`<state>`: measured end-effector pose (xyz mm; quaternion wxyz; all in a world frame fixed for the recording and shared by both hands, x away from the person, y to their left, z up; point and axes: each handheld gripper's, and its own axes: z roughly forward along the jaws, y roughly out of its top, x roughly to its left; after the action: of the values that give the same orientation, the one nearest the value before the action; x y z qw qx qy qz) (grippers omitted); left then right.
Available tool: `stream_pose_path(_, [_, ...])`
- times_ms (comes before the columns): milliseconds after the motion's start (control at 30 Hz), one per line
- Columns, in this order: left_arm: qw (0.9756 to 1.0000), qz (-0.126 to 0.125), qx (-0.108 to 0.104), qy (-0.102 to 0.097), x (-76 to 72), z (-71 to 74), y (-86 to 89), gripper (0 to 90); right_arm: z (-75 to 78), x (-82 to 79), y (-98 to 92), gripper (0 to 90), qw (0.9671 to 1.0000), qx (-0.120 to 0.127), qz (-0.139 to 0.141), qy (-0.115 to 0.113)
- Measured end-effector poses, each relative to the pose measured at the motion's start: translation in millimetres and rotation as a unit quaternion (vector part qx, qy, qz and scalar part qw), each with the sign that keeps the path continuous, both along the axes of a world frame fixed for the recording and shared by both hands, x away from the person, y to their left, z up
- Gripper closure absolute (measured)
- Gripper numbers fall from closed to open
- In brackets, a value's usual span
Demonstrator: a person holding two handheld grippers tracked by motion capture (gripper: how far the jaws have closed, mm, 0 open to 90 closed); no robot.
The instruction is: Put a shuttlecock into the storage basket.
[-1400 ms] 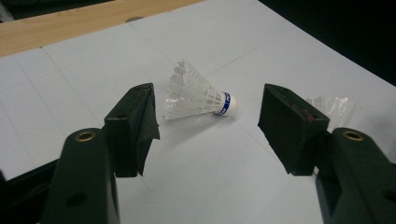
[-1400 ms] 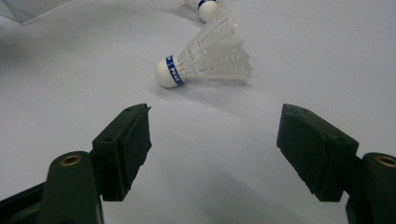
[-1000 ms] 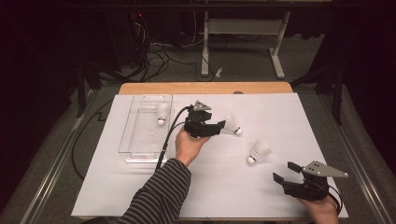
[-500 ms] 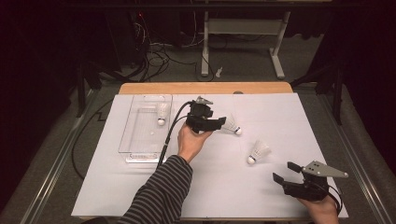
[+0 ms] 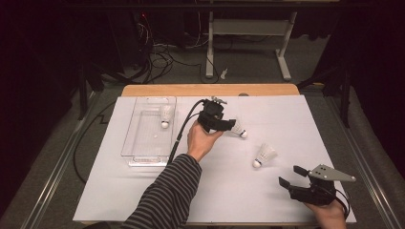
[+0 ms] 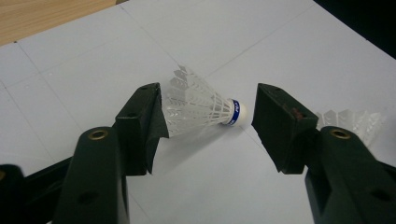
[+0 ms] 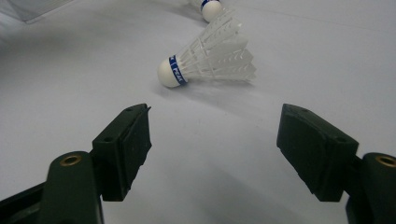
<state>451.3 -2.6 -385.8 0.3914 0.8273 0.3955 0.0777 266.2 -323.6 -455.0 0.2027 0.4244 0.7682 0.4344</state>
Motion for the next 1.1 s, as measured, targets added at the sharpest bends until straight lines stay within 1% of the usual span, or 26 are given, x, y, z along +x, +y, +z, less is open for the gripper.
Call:
stream_pose_path(33, [1.0, -0.001, 0.004, 0.0, 1.0, 0.6, -1.2, 43.6, -0.1, 0.1, 0.0, 26.4, 1.0, -0.001, 0.0, 0.0])
stream_pose_path(67, [1.0, 0.001, 0.002, 0.003, 1.5, 0.7, -2.4, 43.8, -0.1, 0.0, 0.1, 26.4, 1.0, -0.001, 0.001, 0.0])
stream_pose_path(200, [0.9999, 0.007, 0.009, 0.011, 5.4, 0.5, -6.5, 44.6, -0.2, 0.1, 0.1, 26.5, 1.0, -0.002, 0.001, 0.0])
stream_pose_path(300, [0.9998, 0.005, 0.016, 0.012, 7.1, 0.8, -8.9, 44.6, 0.0, -0.2, 0.1, 26.5, 1.0, -0.001, 0.0, 0.0])
stream_pose_path(367, [0.9996, 0.004, 0.022, 0.017, 9.2, 0.7, -10.4, 44.6, -0.1, 0.0, -0.1, 26.5, 1.0, -0.001, 0.0, 0.0])
stream_pose_path(433, [0.9995, 0.003, 0.023, 0.022, 11.6, 0.7, -11.2, 44.6, -0.2, 0.3, 0.0, 26.5, 1.0, -0.001, 0.001, 0.0])
stream_pose_path(533, [0.9994, 0.001, 0.006, 0.036, 15.2, -0.2, -11.4, 45.0, 0.0, 0.0, 0.2, 26.6, 1.0, -0.001, 0.001, 0.0])
stream_pose_path(567, [0.9993, 0.002, 0.005, 0.036, 16.0, -0.7, -11.7, 45.2, 0.1, -0.1, 0.1, 26.6, 1.0, -0.001, 0.001, -0.001])
stream_pose_path(700, [0.9991, 0.003, 0.019, 0.039, 20.1, -3.6, -14.3, 45.8, 0.1, 0.0, 0.0, 26.6, 1.0, 0.0, 0.002, -0.002])
stream_pose_path(800, [0.9989, 0.001, 0.023, 0.041, 23.0, -4.0, -16.8, 46.3, 0.2, 0.0, 0.2, 26.6, 1.0, -0.001, 0.002, -0.002])
stream_pose_path(900, [0.9987, 0.002, 0.031, 0.04, 25.1, -4.6, -20.2, 47.4, 0.2, -0.1, 0.0, 26.6, 1.0, 0.0, 0.002, -0.002])
stream_pose_path(1000, [0.9984, 0.002, 0.03, 0.048, 27.8, -6.6, -21.5, 48.3, 0.3, -0.1, 0.2, 26.6, 1.0, -0.001, 0.003, -0.003])
stream_pose_path(1100, [0.9979, 0.003, 0.039, 0.053, 29.4, -10.0, -22.5, 49.4, 0.3, -0.1, 0.1, 26.6, 1.0, -0.001, 0.003, -0.003])
